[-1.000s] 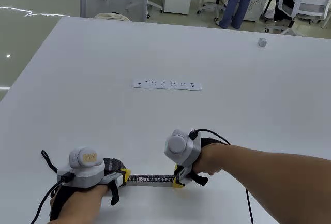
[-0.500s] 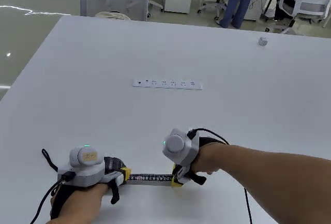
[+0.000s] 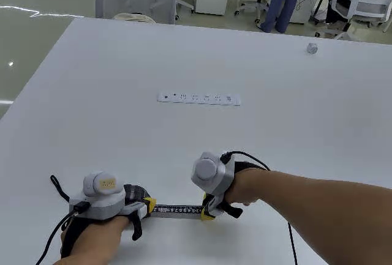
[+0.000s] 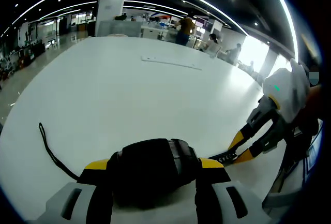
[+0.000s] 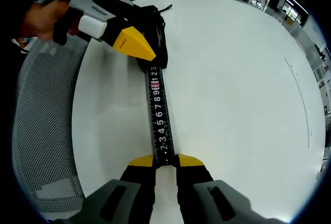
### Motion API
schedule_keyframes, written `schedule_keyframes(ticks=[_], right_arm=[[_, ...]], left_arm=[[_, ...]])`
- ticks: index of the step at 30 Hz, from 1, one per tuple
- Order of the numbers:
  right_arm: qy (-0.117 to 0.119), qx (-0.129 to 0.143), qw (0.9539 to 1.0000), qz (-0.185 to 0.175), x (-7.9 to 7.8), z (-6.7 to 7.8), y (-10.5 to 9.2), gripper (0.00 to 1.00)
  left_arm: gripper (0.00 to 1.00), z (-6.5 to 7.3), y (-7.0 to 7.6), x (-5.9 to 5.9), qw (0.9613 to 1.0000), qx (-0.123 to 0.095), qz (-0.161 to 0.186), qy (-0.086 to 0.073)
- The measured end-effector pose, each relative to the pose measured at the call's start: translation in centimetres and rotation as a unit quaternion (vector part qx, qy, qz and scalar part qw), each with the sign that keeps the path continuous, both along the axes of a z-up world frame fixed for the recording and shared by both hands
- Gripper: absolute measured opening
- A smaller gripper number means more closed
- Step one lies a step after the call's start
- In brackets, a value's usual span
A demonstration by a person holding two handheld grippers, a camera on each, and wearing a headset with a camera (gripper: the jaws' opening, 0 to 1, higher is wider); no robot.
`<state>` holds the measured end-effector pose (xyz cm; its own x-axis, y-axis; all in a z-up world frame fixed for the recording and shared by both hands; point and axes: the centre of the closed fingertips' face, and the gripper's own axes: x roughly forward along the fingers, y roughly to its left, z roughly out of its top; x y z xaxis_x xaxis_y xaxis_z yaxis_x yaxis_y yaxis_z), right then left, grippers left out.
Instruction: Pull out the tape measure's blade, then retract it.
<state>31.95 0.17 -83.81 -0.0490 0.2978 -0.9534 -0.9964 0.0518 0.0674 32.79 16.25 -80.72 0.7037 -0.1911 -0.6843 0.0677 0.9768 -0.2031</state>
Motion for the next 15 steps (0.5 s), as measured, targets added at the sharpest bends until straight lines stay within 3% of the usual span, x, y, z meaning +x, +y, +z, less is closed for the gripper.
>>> schedule_keyframes(ticks=[15], right_arm=[[0.000,0.007,1.0000,0.006,-0.09,-0.09,0.49,0.15]], left_arm=[[0.61,-0.01,0.01,0.03,1.0000,-0.001,-0.002,0.000]])
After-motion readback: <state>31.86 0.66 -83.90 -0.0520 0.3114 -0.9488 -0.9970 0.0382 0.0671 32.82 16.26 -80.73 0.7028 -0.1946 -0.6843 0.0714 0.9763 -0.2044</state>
